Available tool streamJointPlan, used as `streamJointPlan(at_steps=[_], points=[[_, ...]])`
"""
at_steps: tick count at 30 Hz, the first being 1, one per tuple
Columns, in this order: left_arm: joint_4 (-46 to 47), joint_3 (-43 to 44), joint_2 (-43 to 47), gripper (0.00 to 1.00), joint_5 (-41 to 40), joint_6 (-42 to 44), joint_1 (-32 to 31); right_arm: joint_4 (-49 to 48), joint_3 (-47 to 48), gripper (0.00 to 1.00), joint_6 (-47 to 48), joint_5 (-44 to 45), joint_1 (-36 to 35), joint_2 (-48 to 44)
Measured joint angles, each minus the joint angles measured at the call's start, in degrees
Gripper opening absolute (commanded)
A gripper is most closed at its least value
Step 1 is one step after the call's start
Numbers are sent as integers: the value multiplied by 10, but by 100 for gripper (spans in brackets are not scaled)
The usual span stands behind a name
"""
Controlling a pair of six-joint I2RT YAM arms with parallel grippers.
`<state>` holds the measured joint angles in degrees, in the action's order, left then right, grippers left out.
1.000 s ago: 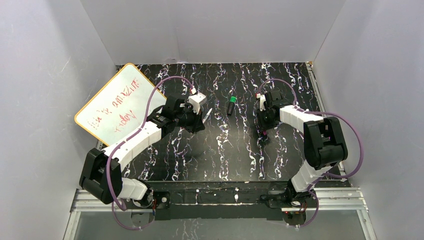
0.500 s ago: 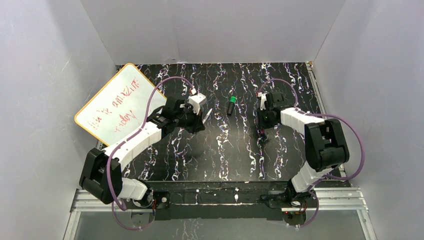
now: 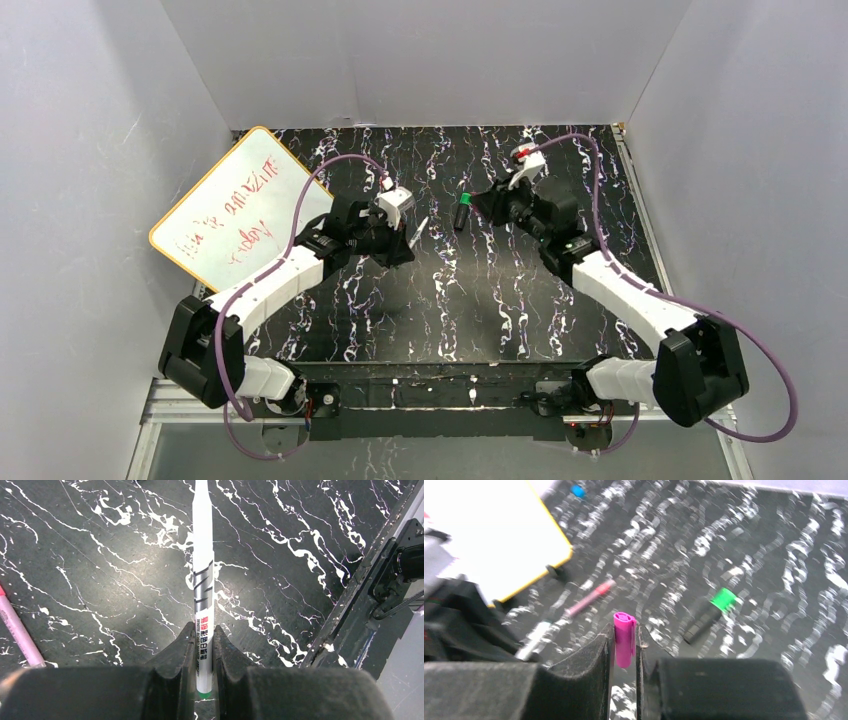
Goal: Insert the pens into the pen caps
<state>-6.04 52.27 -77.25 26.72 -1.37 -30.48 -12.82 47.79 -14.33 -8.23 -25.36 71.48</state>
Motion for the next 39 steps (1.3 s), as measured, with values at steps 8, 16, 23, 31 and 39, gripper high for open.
streamJointPlan(at_steps=[8,16,23,31,39], points=[[34,-28,13,1,18,-24,0,-208,-26,22,-82,71,-139,8],[136,-57,52,0,67,-85,0,-325,-26,22,-106,116,-183,28],[205,-85,72,0,108,-133,0,-376,-26,21,-120,134,-187,57],[221,-85,77,0,116,-137,0,-395,-27,21,-122,145,-187,53],[215,-85,77,0,116,-132,4,-385,-33,21,-118,152,-189,7]])
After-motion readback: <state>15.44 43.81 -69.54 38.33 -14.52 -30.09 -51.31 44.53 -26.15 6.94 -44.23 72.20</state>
